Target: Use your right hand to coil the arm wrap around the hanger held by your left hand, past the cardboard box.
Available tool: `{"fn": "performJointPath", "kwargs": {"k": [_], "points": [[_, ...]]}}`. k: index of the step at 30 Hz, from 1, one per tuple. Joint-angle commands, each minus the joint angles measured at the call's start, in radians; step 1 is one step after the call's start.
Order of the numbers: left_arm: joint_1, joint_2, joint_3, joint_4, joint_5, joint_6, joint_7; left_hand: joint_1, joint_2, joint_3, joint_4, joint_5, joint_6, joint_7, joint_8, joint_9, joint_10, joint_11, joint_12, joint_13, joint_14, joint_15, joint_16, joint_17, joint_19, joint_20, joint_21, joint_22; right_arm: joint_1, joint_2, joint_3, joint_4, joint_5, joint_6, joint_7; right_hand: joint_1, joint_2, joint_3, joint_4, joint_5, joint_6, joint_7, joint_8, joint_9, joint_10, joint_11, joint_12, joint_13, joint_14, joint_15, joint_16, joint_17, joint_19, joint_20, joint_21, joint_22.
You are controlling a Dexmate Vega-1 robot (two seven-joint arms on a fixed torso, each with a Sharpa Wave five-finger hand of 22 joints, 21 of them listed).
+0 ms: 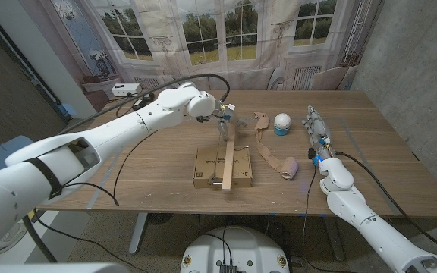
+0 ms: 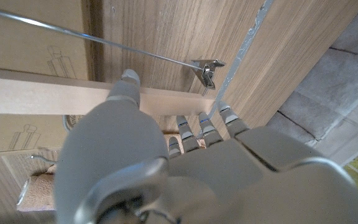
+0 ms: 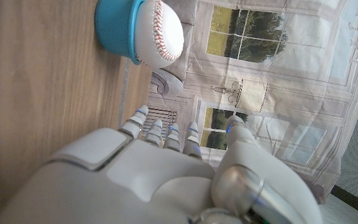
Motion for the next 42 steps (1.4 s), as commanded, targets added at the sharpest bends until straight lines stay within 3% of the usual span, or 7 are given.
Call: {"fn": "performJointPath", "kwargs": {"k": [1,6,12,16,23,31,42], "points": [[-0.013,-0.025,0.045,-0.007,0.097,0.007,-0.093,0.001,0.024,0.012,0.008,-0.009,-0.113,0.011,-0.056,0.003,-0.088,0.004,-0.067,-0.018,-0.130,0.058,-0.023,0.000,-0.117,0.051,-0.052,0.001,-0.007,-0.005,0.001,-0.014,-0.008,-0.003,-0.015,-0.002,-0.001,0.001,0.005,0.003,0.007,0.001,0.002,0.001,0.009,-0.002,0.002,0.004,0.010,0.001,0.005,0.004,0.002,0.011,0.005,0.002],[-0.006,-0.020,0.051,-0.027,0.140,0.007,-0.091,-0.013,0.010,0.002,0.005,-0.009,-0.044,0.008,-0.034,0.005,0.062,0.017,-0.026,-0.010,0.005,0.005,0.019,0.003,-0.052,0.070,-0.022,0.002,-0.012,-0.012,0.000,-0.026,-0.018,-0.011,-0.026,-0.003,-0.001,0.001,0.006,0.003,0.008,0.000,0.002,0.001,0.009,-0.001,0.003,0.004,0.019,0.009,0.008,0.005,0.004,0.013,0.005,0.002],[0.012,-0.007,0.043,-0.052,0.175,-0.002,-0.063,-0.010,0.002,-0.004,0.001,-0.009,0.185,0.029,0.017,0.009,0.279,0.005,0.067,0.037,0.236,-0.101,0.044,0.006,0.099,0.017,0.008,0.006,-0.020,-0.019,0.002,-0.041,-0.023,-0.014,-0.034,-0.004,-0.001,0.000,0.007,0.003,0.008,-0.001,0.002,0.001,0.009,-0.003,0.002,0.004,0.023,0.009,0.009,0.005,0.008,0.015,0.006,0.002],[0.024,-0.003,0.037,-0.064,0.199,0.000,-0.045,0.008,0.015,0.002,-0.006,-0.009,0.307,0.027,0.029,0.010,0.415,-0.005,0.148,0.074,0.417,-0.174,0.077,0.014,0.212,-0.072,0.042,0.015,-0.026,-0.023,0.004,-0.051,-0.029,-0.015,-0.041,-0.005,-0.001,0.000,0.007,0.003,0.007,-0.001,0.001,0.001,0.009,-0.003,0.002,0.004,0.026,0.013,0.009,0.006,0.009,0.015,0.006,0.002],[0.031,-0.012,0.028,-0.063,0.207,0.005,-0.077,0.061,0.042,0.019,-0.012,-0.010,0.484,0.050,0.057,0.011,0.508,-0.009,0.200,0.098,0.538,-0.189,0.099,0.022,0.332,-0.121,0.098,0.027,-0.036,-0.029,0.008,-0.063,-0.029,-0.013,-0.043,-0.006,-0.001,0.000,0.008,0.003,0.008,-0.002,0.001,0.001,0.009,-0.003,0.002,0.004,0.033,0.015,0.012,0.006,0.013,0.017,0.008,0.002],[0.034,-0.031,0.026,-0.048,0.186,0.018,-0.130,0.105,0.074,0.058,-0.015,-0.009,0.550,0.071,0.060,0.015,0.486,0.021,0.185,0.113,0.557,-0.155,0.066,0.013,0.486,-0.069,0.165,0.023,-0.047,-0.037,0.013,-0.075,-0.033,-0.012,-0.046,-0.006,-0.001,-0.001,0.008,0.003,0.007,-0.003,0.001,0.001,0.010,-0.002,0.002,0.004,0.039,0.017,0.013,0.007,0.018,0.021,0.009,0.002],[0.057,-0.032,0.022,-0.066,0.185,0.058,-0.143,0.190,0.166,0.246,0.034,0.001,0.716,0.099,0.104,0.038,0.615,0.017,0.227,0.157,0.764,-0.175,0.122,0.045,0.609,-0.098,0.243,0.026,-0.063,-0.050,0.019,-0.092,-0.038,-0.017,-0.052,-0.007,-0.001,-0.001,0.008,0.003,0.009,-0.001,0.002,0.001,0.010,-0.002,0.002,0.004,0.046,0.019,0.014,0.007,0.020,0.024,0.009,0.002]]}}
